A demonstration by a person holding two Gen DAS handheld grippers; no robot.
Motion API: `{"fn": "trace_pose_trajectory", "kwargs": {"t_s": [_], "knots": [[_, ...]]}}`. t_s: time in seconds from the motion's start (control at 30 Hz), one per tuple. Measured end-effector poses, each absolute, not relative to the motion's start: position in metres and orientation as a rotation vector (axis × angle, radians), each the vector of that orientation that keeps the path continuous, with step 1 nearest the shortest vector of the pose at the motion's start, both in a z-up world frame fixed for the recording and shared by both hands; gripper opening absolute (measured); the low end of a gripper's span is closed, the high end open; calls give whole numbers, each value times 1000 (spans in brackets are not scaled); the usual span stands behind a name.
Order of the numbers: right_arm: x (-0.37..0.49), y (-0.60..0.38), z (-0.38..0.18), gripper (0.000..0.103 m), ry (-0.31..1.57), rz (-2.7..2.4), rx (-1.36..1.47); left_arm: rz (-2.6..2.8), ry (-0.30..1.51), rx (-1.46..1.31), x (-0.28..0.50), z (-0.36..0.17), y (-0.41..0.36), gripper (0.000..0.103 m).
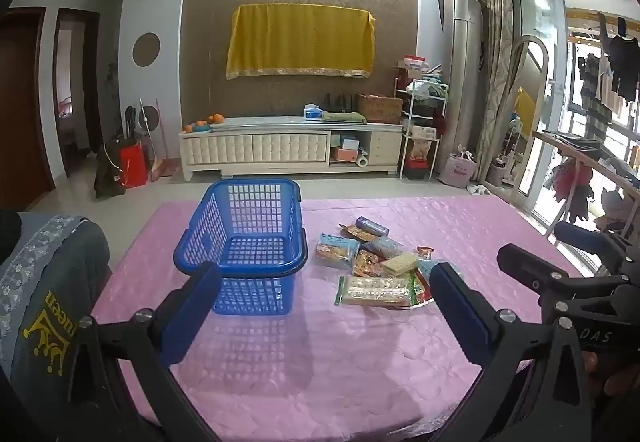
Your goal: Organize snacks
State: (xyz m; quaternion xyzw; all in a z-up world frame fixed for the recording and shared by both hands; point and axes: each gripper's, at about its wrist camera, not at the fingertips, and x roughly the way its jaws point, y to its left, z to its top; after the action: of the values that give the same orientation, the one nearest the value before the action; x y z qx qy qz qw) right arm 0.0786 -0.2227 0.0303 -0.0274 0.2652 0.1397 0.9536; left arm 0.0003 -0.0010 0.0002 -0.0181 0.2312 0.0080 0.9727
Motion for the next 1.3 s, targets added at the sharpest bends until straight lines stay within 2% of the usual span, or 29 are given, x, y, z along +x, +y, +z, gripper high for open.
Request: {"fn": "trace_pose_trajectory", "kwargs": {"t_s": [1.3], "knots": [[77,-222,28,103,552,291,-53,-5,472,-79,-3,0,2,103]]}}
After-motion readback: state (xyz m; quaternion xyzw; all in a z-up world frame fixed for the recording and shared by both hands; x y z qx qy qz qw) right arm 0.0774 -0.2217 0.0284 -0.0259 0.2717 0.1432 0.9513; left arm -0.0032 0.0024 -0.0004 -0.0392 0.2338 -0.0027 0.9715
